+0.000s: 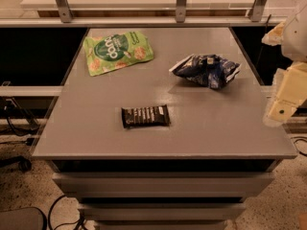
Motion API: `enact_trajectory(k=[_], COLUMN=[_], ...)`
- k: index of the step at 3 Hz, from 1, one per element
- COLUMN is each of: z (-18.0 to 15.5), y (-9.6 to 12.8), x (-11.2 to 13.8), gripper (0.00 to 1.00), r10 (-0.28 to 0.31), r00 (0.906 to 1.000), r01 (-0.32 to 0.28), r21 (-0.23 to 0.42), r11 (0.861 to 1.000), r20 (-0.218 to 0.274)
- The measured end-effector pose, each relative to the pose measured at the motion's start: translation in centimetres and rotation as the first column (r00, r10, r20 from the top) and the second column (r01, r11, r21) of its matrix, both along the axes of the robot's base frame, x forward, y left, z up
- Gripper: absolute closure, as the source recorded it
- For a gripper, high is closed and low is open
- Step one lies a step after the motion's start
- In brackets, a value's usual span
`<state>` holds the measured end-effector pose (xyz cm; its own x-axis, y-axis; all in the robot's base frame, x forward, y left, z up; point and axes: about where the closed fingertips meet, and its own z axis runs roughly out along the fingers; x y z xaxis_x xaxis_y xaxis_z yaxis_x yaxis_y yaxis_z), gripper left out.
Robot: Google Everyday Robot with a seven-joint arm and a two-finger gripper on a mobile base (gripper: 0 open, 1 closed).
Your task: Move rxbar chocolate near green rice chip bag
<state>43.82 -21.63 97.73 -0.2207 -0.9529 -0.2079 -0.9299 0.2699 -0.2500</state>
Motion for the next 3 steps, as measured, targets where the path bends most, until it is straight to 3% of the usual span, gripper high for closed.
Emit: enact_trajectory(k=[2, 3], z=[0.3, 0.6], y=[0.2, 2.7], x=[0.0, -0.8], gripper=[0.00, 0.00], r10=[0.023, 0.149], r00=[0.9997, 0.9888], r01=[-0.023, -0.149], r21=[0.009, 0.000], r11=[1.000, 0.989], r20=[-0.004, 0.014])
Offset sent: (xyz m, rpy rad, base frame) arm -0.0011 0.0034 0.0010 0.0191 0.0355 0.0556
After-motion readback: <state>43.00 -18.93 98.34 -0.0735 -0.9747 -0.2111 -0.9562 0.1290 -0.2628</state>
